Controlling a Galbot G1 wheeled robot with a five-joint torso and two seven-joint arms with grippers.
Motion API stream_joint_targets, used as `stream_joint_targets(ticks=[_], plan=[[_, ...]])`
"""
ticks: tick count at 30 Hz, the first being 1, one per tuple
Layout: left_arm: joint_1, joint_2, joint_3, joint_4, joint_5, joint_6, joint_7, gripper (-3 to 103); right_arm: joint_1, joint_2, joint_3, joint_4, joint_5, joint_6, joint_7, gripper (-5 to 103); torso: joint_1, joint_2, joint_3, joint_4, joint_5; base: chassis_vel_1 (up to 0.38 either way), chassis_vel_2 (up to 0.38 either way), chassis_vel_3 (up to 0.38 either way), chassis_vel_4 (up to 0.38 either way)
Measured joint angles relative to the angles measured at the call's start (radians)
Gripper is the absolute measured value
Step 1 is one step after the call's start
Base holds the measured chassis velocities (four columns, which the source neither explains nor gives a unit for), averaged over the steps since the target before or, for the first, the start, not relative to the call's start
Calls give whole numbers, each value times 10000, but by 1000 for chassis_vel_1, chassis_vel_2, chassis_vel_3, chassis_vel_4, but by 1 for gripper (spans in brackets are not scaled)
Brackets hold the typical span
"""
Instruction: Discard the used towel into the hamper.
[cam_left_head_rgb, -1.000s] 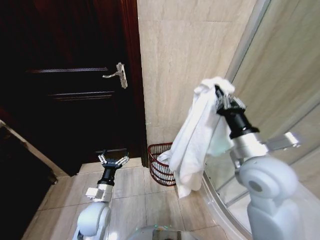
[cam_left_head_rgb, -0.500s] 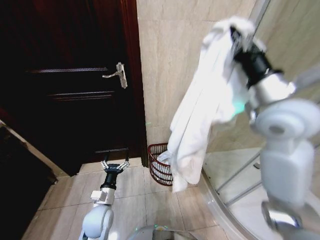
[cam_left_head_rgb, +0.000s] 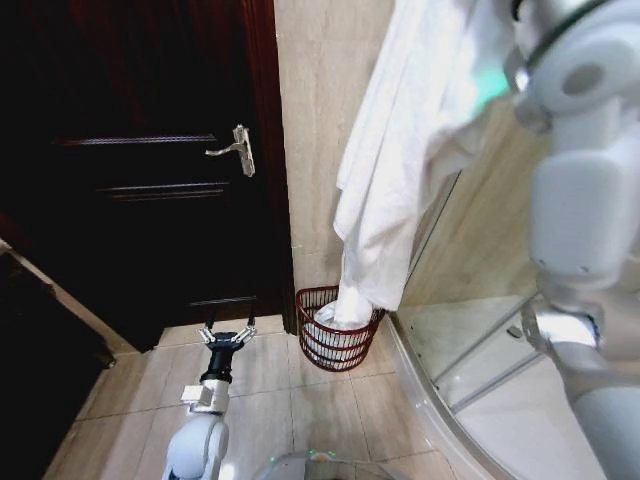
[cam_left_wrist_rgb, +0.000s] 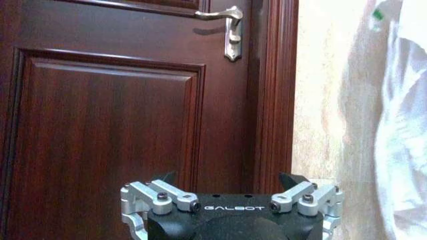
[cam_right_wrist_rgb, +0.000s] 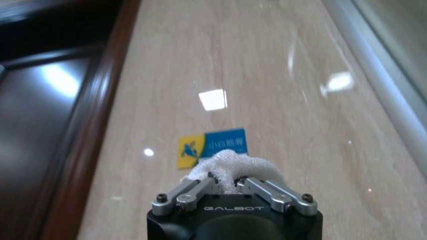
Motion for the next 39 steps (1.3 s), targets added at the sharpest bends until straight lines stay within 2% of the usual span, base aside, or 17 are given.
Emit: stream_joint_targets(ticks=[11, 24, 30, 39], plan=[[4, -48, -31, 9, 13, -129, 13, 100, -1197, 130, 100, -328, -683, 124, -597, 7, 0, 0, 0, -3, 4, 0, 0, 0, 0], [102, -251, 67, 24, 248, -283, 331, 100, -3551, 517, -509, 72, -1055, 992, -382, 7, -2, -5, -5, -2, -1, 0, 0, 0, 0], [86, -301, 92, -12, 335, -290, 374, 100, -4287, 593, -439, 270, -1316, 1178, -384, 7, -85, -175, -88, -2, 0, 0, 0, 0, 0], [-23, -251, 173, -50, 349, -281, 407, 100, -6223, 579, 138, 588, -2006, 1464, -927, 7, -238, -590, -350, -4, 3, 0, 0, 0, 0]])
